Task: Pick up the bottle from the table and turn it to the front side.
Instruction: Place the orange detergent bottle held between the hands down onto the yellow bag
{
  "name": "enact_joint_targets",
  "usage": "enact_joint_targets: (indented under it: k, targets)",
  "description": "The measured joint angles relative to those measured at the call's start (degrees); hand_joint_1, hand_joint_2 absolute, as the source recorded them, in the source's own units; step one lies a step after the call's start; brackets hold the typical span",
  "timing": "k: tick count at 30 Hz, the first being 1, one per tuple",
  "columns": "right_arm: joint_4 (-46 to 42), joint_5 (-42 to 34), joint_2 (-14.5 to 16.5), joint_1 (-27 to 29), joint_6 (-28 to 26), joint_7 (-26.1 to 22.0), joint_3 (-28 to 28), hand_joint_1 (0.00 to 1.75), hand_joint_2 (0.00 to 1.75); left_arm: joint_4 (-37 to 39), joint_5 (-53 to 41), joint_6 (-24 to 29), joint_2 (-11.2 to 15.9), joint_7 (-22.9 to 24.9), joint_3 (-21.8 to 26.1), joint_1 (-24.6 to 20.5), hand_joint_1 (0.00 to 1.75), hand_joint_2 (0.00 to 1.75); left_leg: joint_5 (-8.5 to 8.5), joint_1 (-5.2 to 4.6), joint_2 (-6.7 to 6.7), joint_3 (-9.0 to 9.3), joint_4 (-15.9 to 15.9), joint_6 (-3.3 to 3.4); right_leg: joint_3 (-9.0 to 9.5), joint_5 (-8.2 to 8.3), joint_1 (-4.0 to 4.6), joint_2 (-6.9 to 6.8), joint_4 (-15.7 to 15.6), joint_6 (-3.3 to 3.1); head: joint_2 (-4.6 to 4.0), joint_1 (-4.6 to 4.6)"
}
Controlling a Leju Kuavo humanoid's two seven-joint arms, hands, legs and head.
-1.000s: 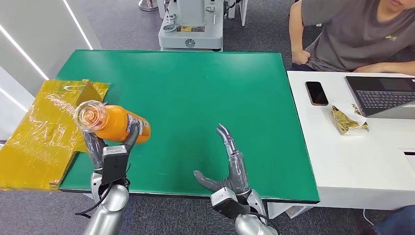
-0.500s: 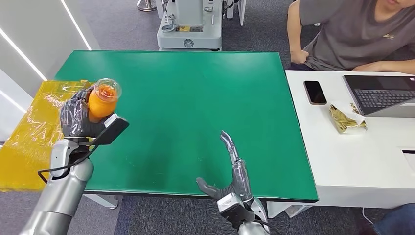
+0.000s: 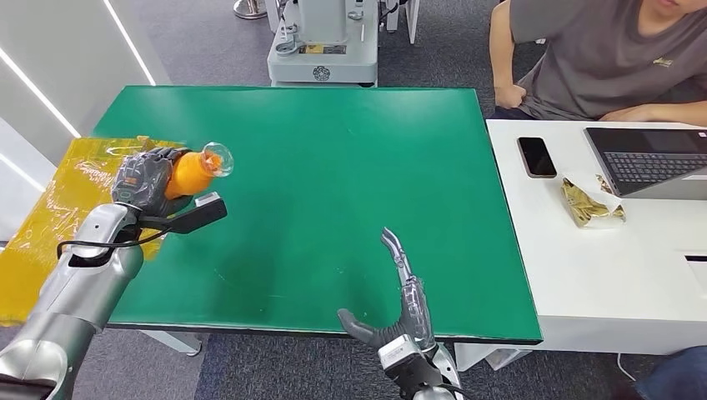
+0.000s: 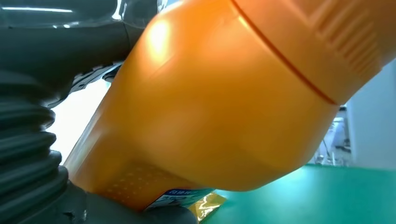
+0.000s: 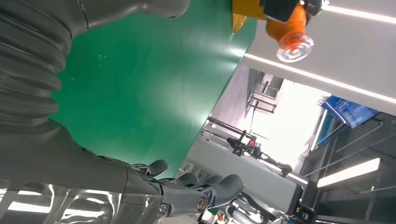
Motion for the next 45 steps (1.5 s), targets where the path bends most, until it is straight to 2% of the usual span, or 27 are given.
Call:
enact_joint_targets:
  k: [6, 14, 27, 39, 45]
  targets:
    - [-1.22, -0.09, -0.24, 1.11, -0.03, 0.31, -0.01, 0.00, 1.75, 5.65, -4.41, 2.61, 0.88, 0.35, -4.29, -1.62, 1.75, 1.75, -0.01, 0.00, 0.01, -0.01, -0.02, 0.00, -0.01, 0.00, 0.00, 0.02, 0.00, 0.00, 0.00, 0.00]
    - [-1.51, -0.83, -0.69, 2.68, -0.18, 0.32, -0.01, 0.00, 1.75, 10.40, -6.87, 7.78, 2.87, 0.08, -7.74, -0.24, 1.75, 1.75, -0.01, 0.00, 0.01, -0.02, -0.09, -0.01, -0.04, -0.02, 0.00, 0.04, -0.01, -0.01, 0.00, 0.00]
    - [-2.24, -0.36, -0.69, 3.69, -0.15, 2.23, -0.01, 0.00, 1.75, 14.97, -9.90, 11.61, 3.42, 3.24, -9.40, 3.34, 1.75, 1.75, -0.02, 0.00, -0.01, -0.03, -0.10, -0.03, -0.04, -0.04, 0.00, 0.01, -0.01, -0.04, 0.00, 0.01]
    - [-2.24, 0.57, -0.68, 3.18, 1.53, 3.28, -0.01, 0.00, 1.75, 17.86, -13.72, 15.46, 2.48, 9.13, -9.42, 3.14, 1.75, 1.75, -0.01, 0.01, -0.01, 0.00, -0.10, -0.06, -0.05, -0.05, 0.00, 0.02, 0.01, -0.06, 0.00, 0.01]
    - [-2.24, 0.99, -0.86, 3.25, 2.10, 3.42, -0.01, 0.00, 1.75, 19.13, -16.66, 19.81, 2.47, 12.59, -9.41, 2.61, 1.75, 1.75, -0.01, 0.01, -0.01, -0.01, -0.10, -0.07, -0.06, -0.05, 0.00, 0.02, 0.01, -0.06, 0.00, 0.01]
